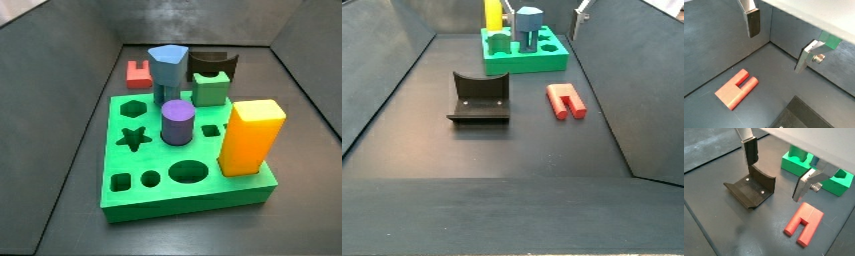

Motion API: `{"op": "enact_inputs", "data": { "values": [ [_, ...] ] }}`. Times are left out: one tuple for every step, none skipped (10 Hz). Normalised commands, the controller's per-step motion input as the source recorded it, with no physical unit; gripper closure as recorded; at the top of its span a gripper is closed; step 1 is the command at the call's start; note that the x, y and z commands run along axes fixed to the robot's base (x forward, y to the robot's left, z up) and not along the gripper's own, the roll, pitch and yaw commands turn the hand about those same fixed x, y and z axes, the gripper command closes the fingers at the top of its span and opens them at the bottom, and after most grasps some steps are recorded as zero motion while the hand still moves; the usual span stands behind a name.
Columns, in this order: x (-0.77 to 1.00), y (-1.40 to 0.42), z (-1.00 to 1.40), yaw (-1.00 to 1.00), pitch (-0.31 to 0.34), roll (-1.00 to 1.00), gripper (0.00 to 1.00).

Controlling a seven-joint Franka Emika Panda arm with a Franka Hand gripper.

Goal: Pick up the square-circle object. Move up. Place the square-circle object on the fixture. Regrasp the square-circle object. Move to above the board. Insert the square-circle object.
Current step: Pick up the square-circle object.

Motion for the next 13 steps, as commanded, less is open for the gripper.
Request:
{"op": "enact_inputs", "data": {
  "values": [
    [0.0,0.0,0.0,0.0,0.0,0.01,0.0],
    [0.22,-0.01,-0.12,0.02,0.0,0.0,0.0],
    [-0.28,-0.36,-0.64,0.27,-0.261,0.16,0.0],
    [-0.24,-0.59,-0.64,0.37,-0.264,0.14,0.0],
    [-0.2,-0.69,-0.68,0.41,-0.257,0.11,0.0],
    [-0.13,-0.72,-0.69,0.42,-0.236,0.1,0.0],
    [-0.07,-0.47,-0.61,0.36,-0.276,0.0,0.0],
    [0.0,0.04,0.0,0.02,0.0,0.0,0.0],
    [-0.09,-0.16,-0.79,0.25,-0.17,0.17,0.0],
    [-0.23,-0.27,-1.0,0.15,-0.044,0.18,0.0],
    [-0.48,-0.2,-1.0,0.05,-0.049,0.19,0.0],
    [-0.55,-0.19,-1.0,0.04,-0.05,0.17,0.0],
    [-0.53,-0.19,-1.0,0.09,-0.066,0.16,0.0]
  ]
}}
